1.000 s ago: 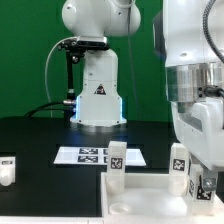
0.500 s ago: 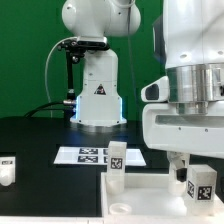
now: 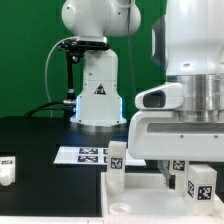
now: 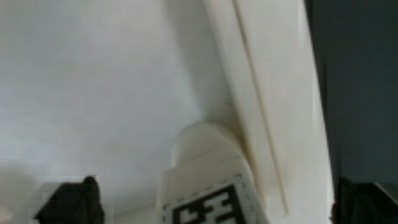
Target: Assemble square table
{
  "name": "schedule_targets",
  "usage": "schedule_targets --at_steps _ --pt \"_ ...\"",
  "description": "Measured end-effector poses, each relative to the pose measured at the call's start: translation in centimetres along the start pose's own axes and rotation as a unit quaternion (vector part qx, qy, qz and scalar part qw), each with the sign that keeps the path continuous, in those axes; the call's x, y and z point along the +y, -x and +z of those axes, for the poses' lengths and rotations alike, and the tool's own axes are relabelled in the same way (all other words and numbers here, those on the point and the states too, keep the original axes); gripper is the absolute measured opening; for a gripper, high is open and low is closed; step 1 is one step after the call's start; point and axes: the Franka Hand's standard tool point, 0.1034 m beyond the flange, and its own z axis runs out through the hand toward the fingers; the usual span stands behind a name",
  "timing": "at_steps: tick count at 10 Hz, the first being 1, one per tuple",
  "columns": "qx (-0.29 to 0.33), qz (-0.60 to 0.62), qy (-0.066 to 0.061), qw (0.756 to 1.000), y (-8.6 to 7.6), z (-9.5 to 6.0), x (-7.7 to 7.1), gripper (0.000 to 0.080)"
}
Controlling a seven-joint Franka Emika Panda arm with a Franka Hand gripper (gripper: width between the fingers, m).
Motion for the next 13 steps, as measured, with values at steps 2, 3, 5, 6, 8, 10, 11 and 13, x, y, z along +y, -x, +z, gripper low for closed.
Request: schedule_targets --at_steps 2,3,5,6,8,10,11,13 --pt "0.001 0.023 0.000 1.000 -0.1 0.1 0.3 0.0532" --pt "0.001 0.031 0.000 1.000 -0.1 0.1 0.3 0.0532" --pt "0.000 0.099 0.000 0.995 0.0 0.1 0.2 0.0279" --pt "0.000 0.135 -0.001 0.991 0.0 0.1 0.2 0.0279" --pt "0.000 0.251 0.000 0.968 0.1 0.2 -0.2 0.0279" --pt "0.004 0.393 0.003 0.920 0.2 0.2 -0.6 0.0279" --pt "0.003 0.467 0.002 0.884 0.2 0.2 -0.6 0.0279" --pt "-0.012 0.605 0.012 0.796 -0.5 0.3 -1.4 0.0279"
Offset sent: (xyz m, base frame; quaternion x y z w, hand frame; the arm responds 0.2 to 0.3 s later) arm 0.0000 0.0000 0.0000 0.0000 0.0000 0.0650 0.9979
